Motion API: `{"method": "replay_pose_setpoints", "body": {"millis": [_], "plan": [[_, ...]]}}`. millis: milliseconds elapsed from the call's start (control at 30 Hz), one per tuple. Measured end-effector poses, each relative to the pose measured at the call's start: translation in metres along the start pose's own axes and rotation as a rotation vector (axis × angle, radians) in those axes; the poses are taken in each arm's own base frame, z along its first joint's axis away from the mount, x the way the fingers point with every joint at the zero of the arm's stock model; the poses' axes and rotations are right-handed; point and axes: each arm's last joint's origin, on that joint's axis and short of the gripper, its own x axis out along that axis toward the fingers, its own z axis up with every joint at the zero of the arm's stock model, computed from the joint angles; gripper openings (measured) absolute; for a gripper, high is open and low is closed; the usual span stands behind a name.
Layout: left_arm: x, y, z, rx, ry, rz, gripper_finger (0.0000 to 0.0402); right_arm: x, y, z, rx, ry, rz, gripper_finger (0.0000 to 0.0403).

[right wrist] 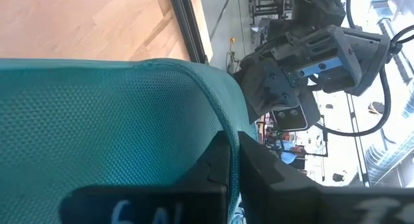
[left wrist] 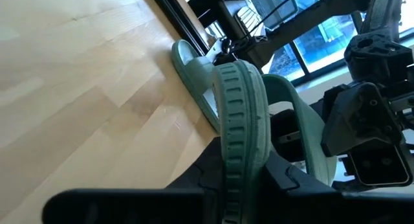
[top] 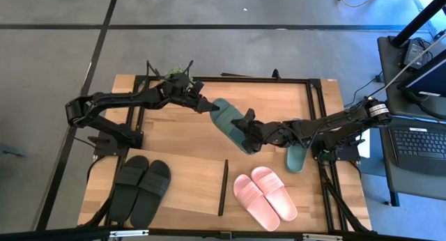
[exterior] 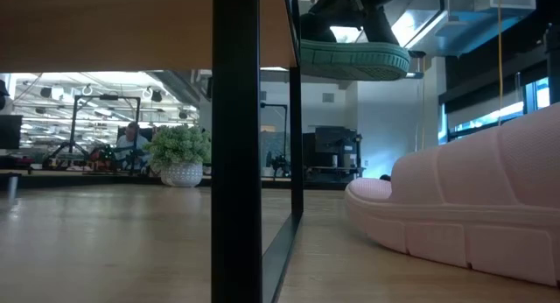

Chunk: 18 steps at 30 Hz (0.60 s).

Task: Pick and place slides into the shelf
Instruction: Put the left green slipper under the shelf

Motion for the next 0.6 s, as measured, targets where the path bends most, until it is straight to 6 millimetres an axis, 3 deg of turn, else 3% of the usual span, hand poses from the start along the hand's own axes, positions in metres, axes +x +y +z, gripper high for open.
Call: {"method": "replay_pose_setpoints", "body": {"millis": [300, 600], "plan": [[0.0000, 0.0000, 0.0000, 0.006, 0.000, 0.000, 0.0042, 0.0000, 0.0000, 0.0000, 0.004, 0.000, 0.000, 0.0019], [0.0000, 0.0001, 0.0000, 0.029, 0.000, 0.000, 0.0042, -0.0001, 0.0005, 0.0001, 0.028, 0.000, 0.005, 0.0052]]}}
